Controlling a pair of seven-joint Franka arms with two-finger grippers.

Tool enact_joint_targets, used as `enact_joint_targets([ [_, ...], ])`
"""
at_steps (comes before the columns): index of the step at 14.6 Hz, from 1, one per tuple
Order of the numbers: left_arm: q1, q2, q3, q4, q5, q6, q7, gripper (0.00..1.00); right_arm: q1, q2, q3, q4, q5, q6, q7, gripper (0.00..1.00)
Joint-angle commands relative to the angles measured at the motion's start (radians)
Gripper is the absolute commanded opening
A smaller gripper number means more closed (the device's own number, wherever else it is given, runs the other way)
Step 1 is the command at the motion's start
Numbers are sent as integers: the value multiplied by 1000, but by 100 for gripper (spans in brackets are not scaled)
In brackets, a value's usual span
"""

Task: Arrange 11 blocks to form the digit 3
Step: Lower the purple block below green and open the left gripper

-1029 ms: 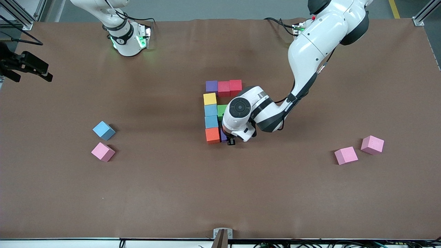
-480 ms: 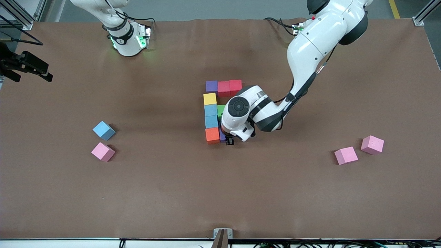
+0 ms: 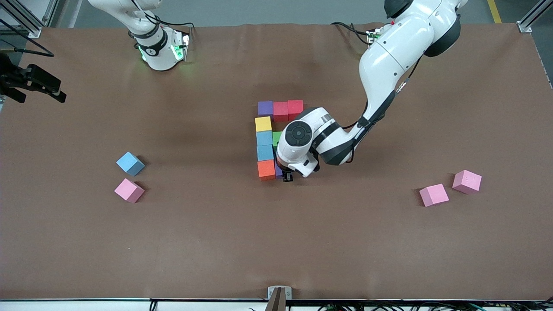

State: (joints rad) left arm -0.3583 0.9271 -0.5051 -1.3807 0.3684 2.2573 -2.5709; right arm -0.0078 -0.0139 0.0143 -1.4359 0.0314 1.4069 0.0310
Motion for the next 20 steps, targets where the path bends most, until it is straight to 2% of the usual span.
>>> enact_joint_targets([
  [1,-45,24,45,37,-12,22,5,42,-8,3,6,6,-7,1,-6,100],
  [4,-61,24,68,37,-14,30,5,54,-5,3,6,6,-7,1,-6,100],
  [6,-62,24,68,37,-14,30,5,66,-8,3,6,6,-7,1,-6,100],
  [8,-68,22,68,37,-11,30,8,100,-8,3,6,6,-7,1,-6,100],
  [14,-67,-30,66,34,-5,4,6,100,-6,3,6,6,-7,1,-6,100],
  [20,-53,-146,46,31,1,-185,64,100,-6,3,6,6,-7,0,-6,100],
])
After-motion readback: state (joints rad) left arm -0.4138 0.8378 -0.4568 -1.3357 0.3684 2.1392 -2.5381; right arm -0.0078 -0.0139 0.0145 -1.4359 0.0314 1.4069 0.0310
